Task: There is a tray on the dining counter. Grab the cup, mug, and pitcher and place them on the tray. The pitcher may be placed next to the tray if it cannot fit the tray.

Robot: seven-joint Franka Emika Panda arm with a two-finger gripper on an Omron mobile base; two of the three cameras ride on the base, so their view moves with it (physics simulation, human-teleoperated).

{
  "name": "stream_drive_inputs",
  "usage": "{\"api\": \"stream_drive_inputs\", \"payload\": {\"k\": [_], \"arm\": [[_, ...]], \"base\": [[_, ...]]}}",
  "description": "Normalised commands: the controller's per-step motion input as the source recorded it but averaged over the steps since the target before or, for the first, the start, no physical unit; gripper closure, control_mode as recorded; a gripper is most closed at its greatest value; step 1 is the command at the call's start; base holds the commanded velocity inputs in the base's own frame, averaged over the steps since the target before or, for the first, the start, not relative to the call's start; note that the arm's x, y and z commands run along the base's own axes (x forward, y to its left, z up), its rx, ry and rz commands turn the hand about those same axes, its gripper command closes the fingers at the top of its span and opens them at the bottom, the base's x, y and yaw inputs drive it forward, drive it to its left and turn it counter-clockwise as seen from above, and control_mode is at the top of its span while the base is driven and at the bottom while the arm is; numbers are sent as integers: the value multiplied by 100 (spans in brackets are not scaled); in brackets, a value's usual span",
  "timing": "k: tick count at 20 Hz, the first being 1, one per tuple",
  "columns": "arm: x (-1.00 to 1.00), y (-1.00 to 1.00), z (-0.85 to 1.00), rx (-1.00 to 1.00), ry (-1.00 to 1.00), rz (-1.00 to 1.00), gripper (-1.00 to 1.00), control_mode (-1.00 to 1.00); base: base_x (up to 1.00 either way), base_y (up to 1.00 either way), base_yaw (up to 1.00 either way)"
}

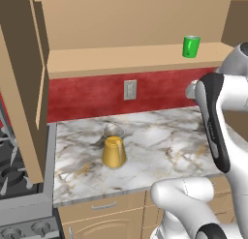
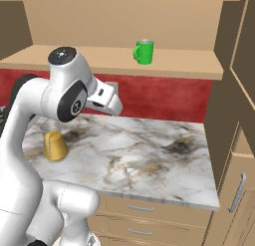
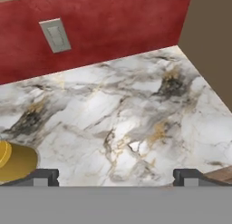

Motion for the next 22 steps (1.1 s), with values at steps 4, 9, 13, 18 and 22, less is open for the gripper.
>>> {"api": "stream_drive_inputs", "payload": {"k": [4,9,13,18,22], "arm": [[0,0,10,-1,-20,0,-100,-100],[0,0,14,-1,-12,0,-100,-100],[0,0,15,-5,-4,0,-100,-100],[0,0,18,-9,-1,0,-100,-100],[0,0,32,-4,0,-1,-100,-100]], "base": [[0,0,0],[0,0,0],[0,0,0],[0,0,0],[0,0,0]]}}
